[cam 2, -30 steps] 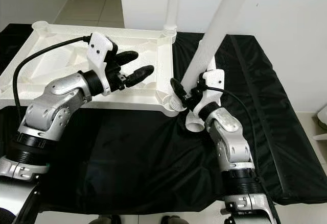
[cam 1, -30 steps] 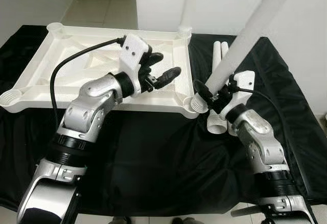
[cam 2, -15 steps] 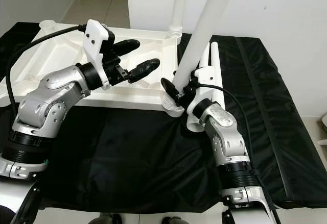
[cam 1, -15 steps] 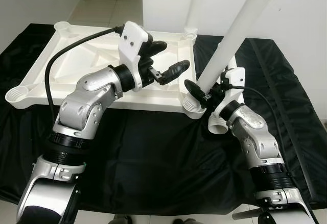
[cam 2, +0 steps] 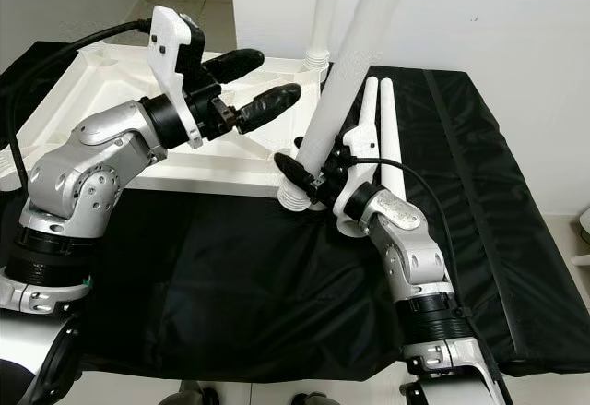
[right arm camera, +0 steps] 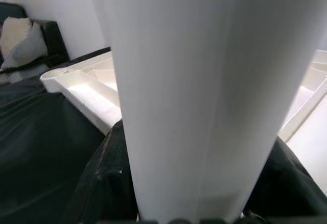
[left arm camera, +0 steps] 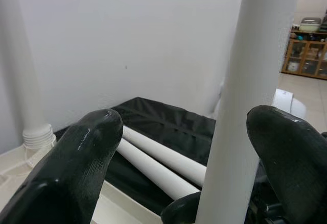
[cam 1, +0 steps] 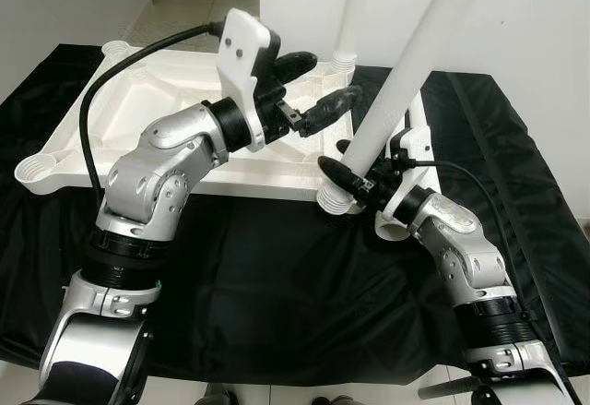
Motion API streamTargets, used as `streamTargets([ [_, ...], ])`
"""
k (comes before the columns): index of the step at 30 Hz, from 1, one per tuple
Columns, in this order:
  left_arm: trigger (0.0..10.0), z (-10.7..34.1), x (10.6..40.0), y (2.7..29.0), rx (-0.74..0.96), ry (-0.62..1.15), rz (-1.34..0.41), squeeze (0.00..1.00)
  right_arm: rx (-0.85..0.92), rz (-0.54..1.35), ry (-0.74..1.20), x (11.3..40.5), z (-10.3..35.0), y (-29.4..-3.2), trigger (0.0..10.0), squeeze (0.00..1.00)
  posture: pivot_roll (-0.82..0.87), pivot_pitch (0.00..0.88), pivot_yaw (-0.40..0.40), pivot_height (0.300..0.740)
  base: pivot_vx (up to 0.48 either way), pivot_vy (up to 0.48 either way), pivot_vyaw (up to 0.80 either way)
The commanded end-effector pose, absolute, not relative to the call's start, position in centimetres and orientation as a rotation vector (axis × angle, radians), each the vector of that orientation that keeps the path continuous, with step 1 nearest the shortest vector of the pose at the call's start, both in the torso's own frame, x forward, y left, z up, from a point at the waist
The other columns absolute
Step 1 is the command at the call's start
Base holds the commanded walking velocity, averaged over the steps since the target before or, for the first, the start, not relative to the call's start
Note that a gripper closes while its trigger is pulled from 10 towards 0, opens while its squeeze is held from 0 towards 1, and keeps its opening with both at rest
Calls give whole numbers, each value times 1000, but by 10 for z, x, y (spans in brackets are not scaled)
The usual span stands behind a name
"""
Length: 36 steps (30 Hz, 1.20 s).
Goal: Building children table
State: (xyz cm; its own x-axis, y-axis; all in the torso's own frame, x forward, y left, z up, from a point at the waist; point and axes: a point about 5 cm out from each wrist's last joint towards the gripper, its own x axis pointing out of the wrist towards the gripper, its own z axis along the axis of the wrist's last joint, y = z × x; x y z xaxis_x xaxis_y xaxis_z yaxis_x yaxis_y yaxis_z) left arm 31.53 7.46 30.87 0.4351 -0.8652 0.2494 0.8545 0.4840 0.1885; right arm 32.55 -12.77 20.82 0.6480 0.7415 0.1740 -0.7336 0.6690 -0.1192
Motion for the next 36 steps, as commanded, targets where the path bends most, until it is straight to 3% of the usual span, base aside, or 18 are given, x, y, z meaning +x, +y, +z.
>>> streamTargets([
  [1,10000,312,308,67,51,-337,-1140,0,-42,873,-216,321,209,-128,10000,0,8,82,-31,740,0,0,0],
  [16,10000,313,289,49,78,-260,-1350,0,-154,1002,-168,319,209,-127,10000,0,5,58,-35,740,0,0,0],
  [36,10000,336,285,43,46,-246,-1424,0,-257,1158,-78,315,203,-124,10000,0,4,26,-44,740,0,0,0],
])
